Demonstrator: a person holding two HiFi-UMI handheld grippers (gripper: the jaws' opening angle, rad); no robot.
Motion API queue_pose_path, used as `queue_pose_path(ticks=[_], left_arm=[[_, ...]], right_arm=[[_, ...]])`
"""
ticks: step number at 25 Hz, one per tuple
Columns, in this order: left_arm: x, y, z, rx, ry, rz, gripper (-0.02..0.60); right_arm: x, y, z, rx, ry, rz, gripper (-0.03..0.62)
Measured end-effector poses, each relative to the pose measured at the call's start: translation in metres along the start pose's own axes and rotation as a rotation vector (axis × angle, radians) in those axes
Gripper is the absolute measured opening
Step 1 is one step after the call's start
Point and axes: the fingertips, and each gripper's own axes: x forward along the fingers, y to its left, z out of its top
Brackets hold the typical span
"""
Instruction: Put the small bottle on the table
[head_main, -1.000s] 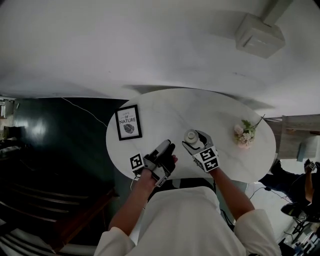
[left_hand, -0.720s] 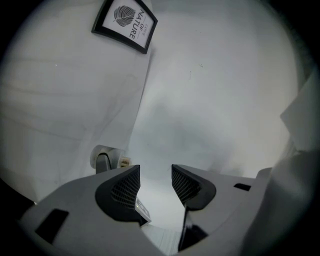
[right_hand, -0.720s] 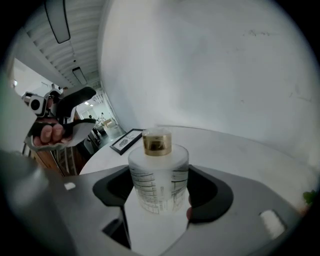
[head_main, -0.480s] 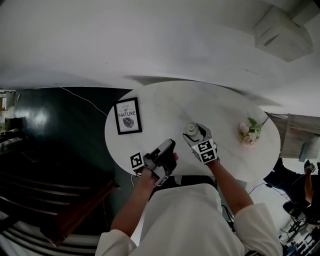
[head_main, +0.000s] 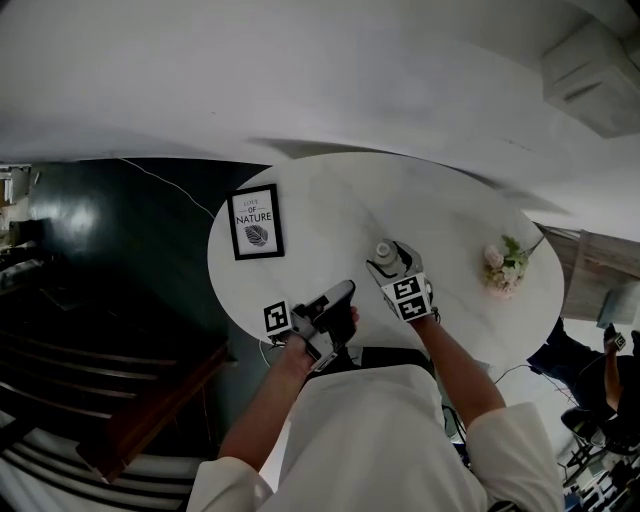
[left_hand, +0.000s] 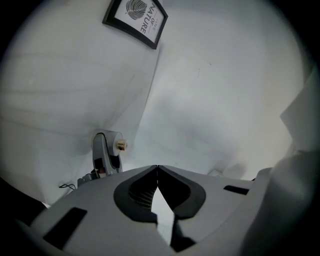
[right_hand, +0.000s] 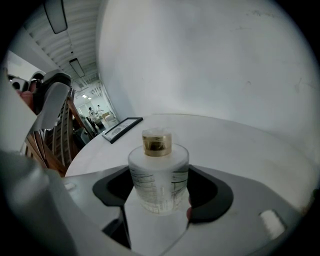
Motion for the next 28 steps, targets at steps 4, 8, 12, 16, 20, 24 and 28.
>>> queue_pose_path(ticks=[4, 8, 12, 16, 20, 24, 28], left_arm=[[-0.001, -0.002, -0.004, 0.004, 0.009, -0.022, 0.006], [-0.008, -0.001, -0.004, 0.001, -0.013, -0.029, 0.006], [-0.016, 0.000, -0.005, -0.001, -0.033, -0.030, 0.006], [-0.023, 0.003, -0.005, 0.006, -0.046, -0.031, 0.006], [-0.027, 0.004, -0.010, 0.014, -0.055, -0.034, 0.006], [-0.030, 0.002, -0.016, 0.027, -0.068, -0.044, 0.006], [-0.035, -0.002, -0.024, 0.040, -0.083, -0.053, 0.006]], right_arm=[[0.003, -0.001, 0.001, -0.011, -0.014, 0.001, 0.339], [0.005, 0.000, -0.002, -0.055, -0.024, -0.009, 0.339], [0.003, 0.001, -0.013, -0.096, -0.009, -0.014, 0.339], [0.004, 0.002, -0.016, -0.138, -0.011, -0.020, 0.339], [0.003, 0.004, -0.018, -0.208, -0.002, -0.034, 0.341], [0.004, 0.003, -0.018, -0.222, -0.004, -0.038, 0.341], [0.001, 0.004, -0.015, -0.217, 0.016, -0.019, 0.362]])
